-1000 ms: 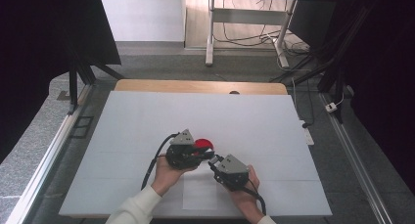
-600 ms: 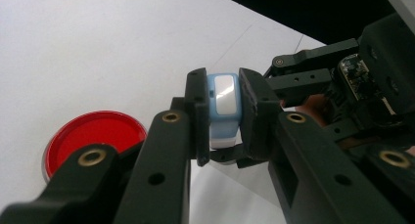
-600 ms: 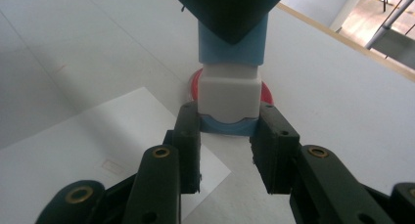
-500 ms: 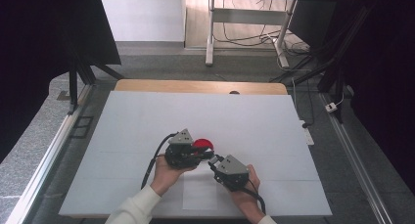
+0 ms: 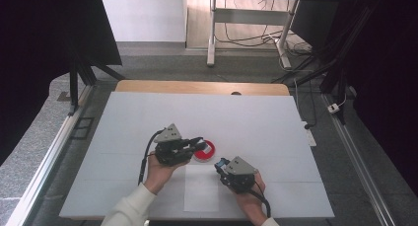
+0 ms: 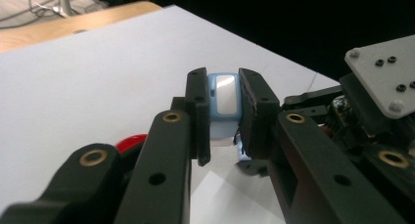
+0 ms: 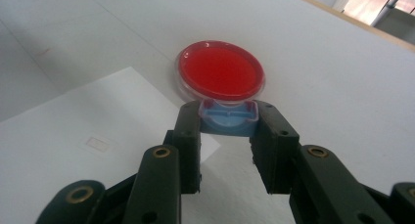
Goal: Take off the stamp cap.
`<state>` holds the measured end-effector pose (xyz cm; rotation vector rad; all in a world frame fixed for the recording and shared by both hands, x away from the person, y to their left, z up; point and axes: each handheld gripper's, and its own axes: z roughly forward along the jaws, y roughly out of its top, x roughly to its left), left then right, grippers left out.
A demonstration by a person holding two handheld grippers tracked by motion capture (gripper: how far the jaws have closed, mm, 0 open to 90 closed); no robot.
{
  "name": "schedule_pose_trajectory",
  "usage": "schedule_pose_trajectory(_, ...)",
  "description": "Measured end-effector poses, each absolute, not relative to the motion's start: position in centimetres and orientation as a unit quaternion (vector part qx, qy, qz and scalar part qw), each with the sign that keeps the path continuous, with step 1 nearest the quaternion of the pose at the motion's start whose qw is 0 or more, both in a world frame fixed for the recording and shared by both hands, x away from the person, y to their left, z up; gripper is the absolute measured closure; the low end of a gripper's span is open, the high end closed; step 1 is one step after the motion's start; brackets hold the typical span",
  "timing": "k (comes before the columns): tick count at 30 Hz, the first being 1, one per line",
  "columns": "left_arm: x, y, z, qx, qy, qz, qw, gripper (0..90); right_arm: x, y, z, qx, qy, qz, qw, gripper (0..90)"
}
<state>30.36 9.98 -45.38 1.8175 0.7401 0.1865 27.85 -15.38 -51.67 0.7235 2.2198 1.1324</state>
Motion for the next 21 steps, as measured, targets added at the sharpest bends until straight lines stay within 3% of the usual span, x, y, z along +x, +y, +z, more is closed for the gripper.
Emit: schedule_pose_trajectory(21, 30.3, 8.6, -45.8, 0.791, 0.292, 0.050, 0.535, 75.4, 27.7, -16.6, -51.0, 0.251, 0.819, 0.446, 0.260, 65.0)
